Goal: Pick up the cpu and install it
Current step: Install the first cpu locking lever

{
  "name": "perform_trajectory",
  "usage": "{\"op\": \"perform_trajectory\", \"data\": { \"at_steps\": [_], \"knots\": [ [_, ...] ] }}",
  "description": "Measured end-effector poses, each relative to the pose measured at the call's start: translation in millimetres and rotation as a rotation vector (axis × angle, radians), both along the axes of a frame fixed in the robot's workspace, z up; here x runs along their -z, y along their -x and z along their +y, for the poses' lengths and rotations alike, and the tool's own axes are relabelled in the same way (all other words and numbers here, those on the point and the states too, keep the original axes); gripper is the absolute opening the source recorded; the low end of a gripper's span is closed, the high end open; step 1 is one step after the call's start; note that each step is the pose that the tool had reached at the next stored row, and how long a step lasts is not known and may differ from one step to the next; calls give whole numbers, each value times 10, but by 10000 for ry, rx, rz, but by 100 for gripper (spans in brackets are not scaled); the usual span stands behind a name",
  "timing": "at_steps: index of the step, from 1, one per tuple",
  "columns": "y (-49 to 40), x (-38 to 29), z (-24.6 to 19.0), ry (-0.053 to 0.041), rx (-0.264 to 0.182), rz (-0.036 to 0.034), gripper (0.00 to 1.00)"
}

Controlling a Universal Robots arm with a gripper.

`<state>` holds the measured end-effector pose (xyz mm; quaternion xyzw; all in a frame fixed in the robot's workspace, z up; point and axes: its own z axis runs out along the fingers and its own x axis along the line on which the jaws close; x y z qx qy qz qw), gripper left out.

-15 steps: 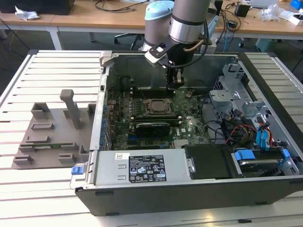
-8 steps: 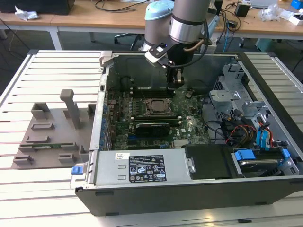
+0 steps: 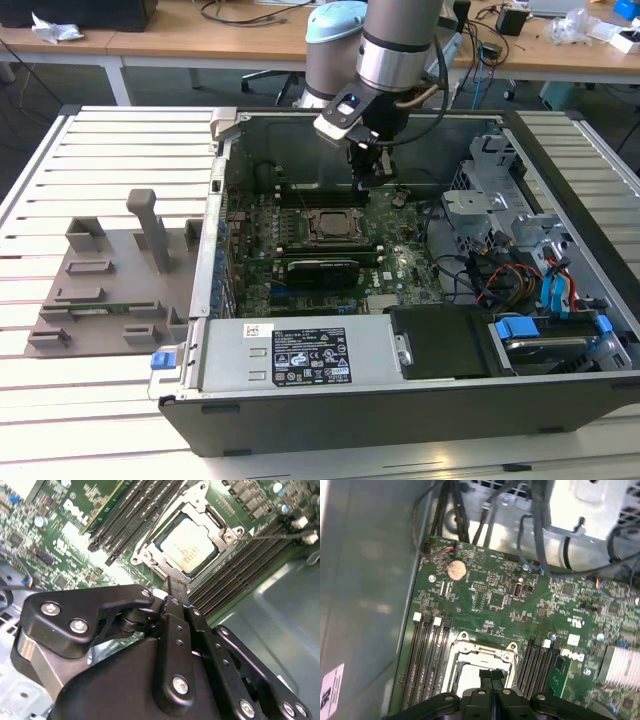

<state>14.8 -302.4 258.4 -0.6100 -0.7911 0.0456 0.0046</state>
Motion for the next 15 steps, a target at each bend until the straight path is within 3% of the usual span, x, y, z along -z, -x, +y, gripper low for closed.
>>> {"op": "perform_trajectory", "data": {
  "at_steps": [1, 5, 8, 15],
  "knots": [
    [0, 0, 0, 0, -616, 0, 11],
    [0, 0, 0, 0, -1327, 0, 11],
    [0, 0, 0, 0, -2250, 1, 11],
    [0, 0, 0, 1, -3278, 1, 11]
  ]
}}
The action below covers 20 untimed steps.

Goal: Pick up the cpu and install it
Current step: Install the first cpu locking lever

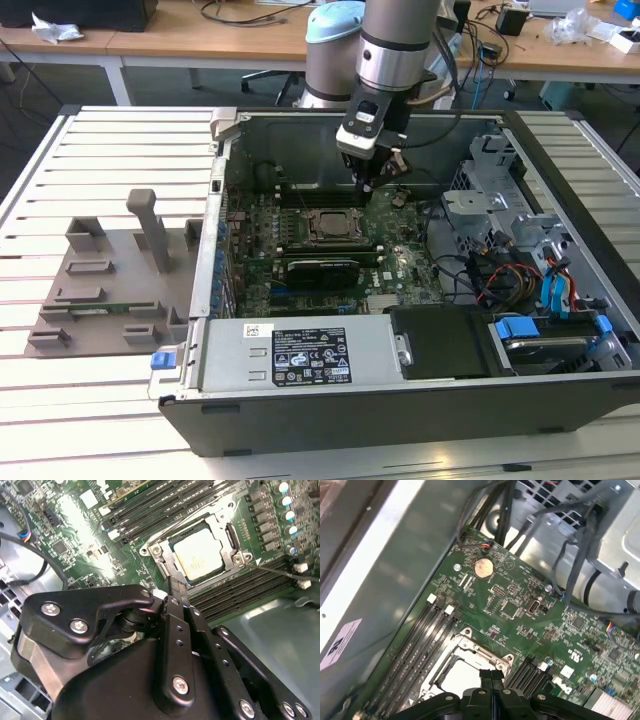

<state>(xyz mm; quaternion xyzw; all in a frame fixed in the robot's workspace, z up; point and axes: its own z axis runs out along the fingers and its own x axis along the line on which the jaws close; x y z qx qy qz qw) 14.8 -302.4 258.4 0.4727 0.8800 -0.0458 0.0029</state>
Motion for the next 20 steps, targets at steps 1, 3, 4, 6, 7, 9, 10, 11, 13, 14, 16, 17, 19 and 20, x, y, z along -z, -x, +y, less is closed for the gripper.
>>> {"op": "perform_trajectory", "data": {
  "at_steps": [1, 3, 4, 6, 7, 9, 10, 11, 13, 14, 16, 17, 19, 20],
  "knots": [
    [0, 0, 0, -1, -194, -1, 11],
    [0, 0, 0, 0, -455, -1, 11],
    [0, 0, 0, 0, -583, -1, 11],
    [0, 0, 0, 0, -825, 0, 11],
    [0, 0, 0, 0, -959, -1, 11],
    [0, 0, 0, -1, -1185, -1, 11],
    [0, 0, 0, 0, -1287, -1, 11],
    [0, 0, 0, 0, -1453, -1, 11],
    [0, 0, 0, -1, -1651, 0, 11],
    [0, 0, 0, 0, -1771, 0, 11],
    [0, 0, 0, 0, -2037, 0, 11],
    [0, 0, 0, 0, -2279, -1, 11],
    [0, 0, 0, 0, -2576, 0, 11],
    [0, 0, 0, -1, -2658, 0, 11]
  ]
}}
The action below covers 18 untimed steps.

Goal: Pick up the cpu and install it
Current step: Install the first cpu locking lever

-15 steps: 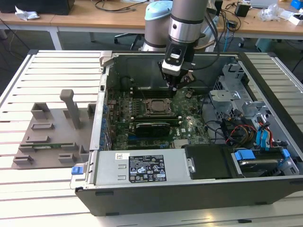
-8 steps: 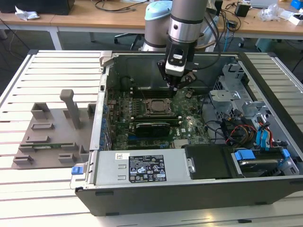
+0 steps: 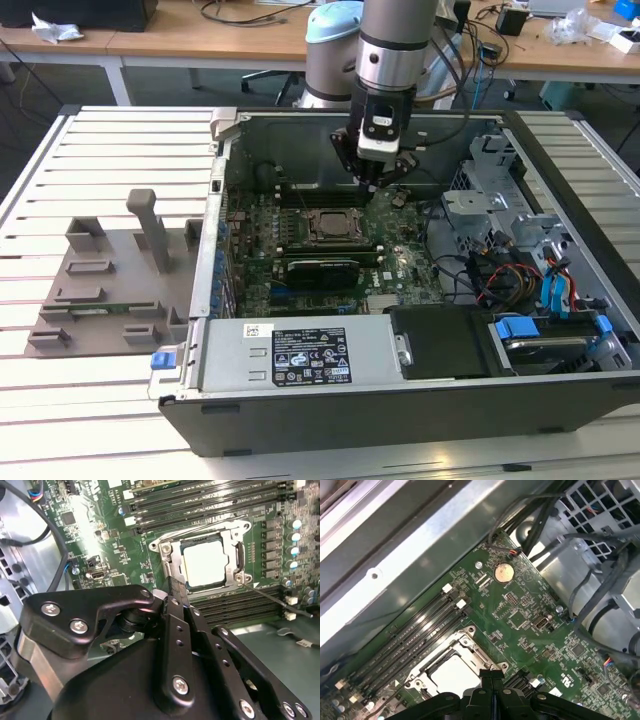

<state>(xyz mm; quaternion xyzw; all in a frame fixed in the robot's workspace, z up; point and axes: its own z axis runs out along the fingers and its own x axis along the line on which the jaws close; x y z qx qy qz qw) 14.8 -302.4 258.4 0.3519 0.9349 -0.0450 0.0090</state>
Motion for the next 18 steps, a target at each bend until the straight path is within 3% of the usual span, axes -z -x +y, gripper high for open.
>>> {"op": "perform_trajectory", "data": {
  "at_steps": [9, 18],
  "knots": [
    [0, 0, 0, 0, -1505, 0, 11],
    [0, 0, 0, -1, -2723, -1, 11]
  ]
}}
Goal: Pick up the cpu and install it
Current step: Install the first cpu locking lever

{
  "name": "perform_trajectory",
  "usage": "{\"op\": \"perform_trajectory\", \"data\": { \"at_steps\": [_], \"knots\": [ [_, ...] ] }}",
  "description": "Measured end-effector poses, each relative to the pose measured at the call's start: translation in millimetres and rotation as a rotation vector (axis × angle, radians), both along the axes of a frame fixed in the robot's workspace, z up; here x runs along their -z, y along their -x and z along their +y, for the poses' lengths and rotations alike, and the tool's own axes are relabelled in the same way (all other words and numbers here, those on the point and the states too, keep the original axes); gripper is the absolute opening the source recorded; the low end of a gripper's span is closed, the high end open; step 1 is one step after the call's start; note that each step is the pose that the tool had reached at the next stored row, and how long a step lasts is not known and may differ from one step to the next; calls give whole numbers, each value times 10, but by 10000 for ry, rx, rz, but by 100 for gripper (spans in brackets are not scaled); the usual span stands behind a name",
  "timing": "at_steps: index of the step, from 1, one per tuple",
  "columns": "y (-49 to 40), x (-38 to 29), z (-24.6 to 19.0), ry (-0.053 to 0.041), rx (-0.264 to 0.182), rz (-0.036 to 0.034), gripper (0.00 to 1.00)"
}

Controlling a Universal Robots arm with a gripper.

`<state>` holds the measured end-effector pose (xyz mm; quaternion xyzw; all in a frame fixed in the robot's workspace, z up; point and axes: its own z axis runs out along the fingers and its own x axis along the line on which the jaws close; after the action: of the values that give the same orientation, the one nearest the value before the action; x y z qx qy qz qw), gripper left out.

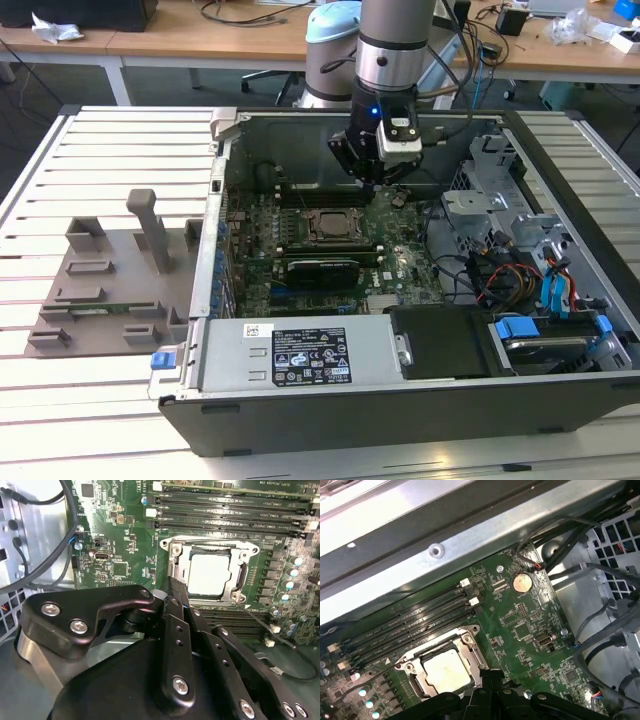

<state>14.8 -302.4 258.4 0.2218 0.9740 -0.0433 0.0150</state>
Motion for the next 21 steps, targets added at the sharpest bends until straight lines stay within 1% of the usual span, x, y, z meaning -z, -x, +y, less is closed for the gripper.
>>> {"op": "perform_trajectory", "data": {
  "at_steps": [2, 11, 12, 15, 21],
  "knots": [
    [0, 0, 0, 0, -278, 0, 11],
    [0, 0, 0, 1, -1140, 0, 11],
    [0, 0, 0, 0, -1345, 0, 11],
    [0, 0, 0, 1, -1740, 0, 11],
    [0, 0, 0, 1, -2348, 0, 11]
  ]
}}
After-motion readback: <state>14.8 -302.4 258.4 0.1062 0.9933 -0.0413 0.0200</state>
